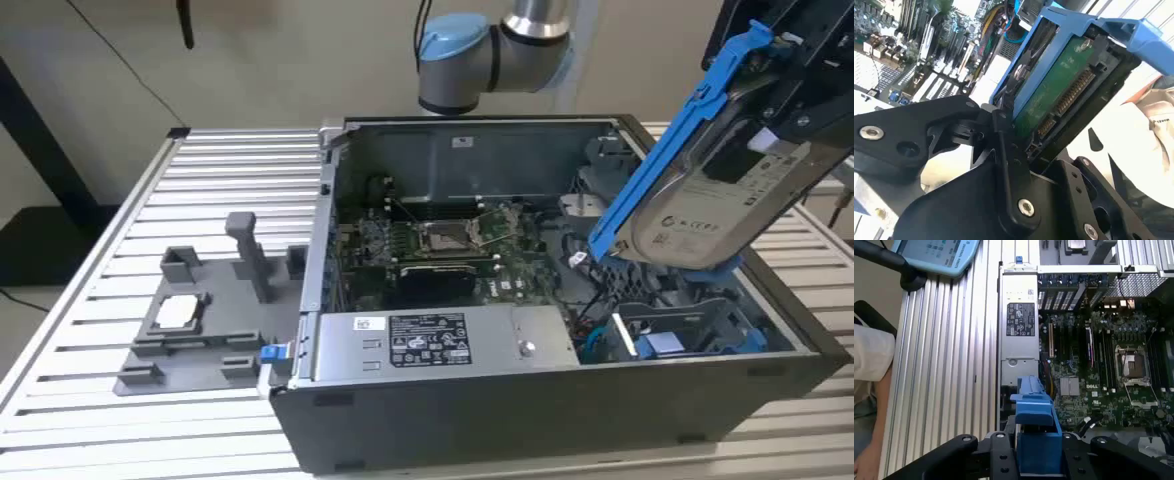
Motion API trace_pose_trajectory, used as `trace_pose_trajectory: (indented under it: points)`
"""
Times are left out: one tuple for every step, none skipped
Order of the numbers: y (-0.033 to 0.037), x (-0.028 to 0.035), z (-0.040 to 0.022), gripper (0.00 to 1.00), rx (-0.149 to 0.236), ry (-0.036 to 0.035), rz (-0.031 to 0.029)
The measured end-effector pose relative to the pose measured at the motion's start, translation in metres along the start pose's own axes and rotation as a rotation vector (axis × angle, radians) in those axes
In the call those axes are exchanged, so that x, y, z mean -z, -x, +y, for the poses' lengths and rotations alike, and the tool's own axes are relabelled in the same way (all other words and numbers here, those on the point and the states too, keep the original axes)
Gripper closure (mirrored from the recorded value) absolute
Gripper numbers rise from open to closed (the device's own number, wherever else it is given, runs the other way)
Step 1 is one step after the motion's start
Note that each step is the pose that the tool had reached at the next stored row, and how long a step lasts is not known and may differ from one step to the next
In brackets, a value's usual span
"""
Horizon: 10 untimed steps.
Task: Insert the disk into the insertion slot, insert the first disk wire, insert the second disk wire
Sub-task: 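Insert the disk into the insertion slot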
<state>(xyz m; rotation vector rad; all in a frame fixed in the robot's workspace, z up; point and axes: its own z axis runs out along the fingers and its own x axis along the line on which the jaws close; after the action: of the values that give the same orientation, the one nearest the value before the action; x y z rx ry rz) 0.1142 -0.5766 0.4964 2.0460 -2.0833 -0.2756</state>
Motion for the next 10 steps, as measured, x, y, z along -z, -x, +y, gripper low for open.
trace_pose_trajectory:
  points:
    - [0.0, 0.0, 0.0, 0.67, 0.0, 0.0008, 0.0001]
    - [0.0, 0.0, 0.0, 0.67, 0.0, 0.0016, 0.0002]
    - [0.0, 0.0, 0.0, 0.67, 0.0, 0.0024, 0.0002]
    - [0.0, 0.0, 0.0, 0.67, 0.0, 0.0031, 0.0002]
    - [0.0, 0.0, 0.0, 0.67, 0.0, 0.0039, 0.0003]
    - [0.0, 0.0, 0.0, 0.67, 0.0, 0.0046, 0.0003]
    - [0.0, 0.0, 0.0, 0.67, 0.0, 0.0054, 0.0004]
    - [0.0, 0.0, 0.0, 0.67, 0.0, 0.0062, 0.0005]
    - [0.0, 0.0, 0.0, 0.67, 0.0, 0.007, 0.0005]
    - [0.0, 0.0, 0.0, 0.67, 0.0, 0.0078, 0.0005]
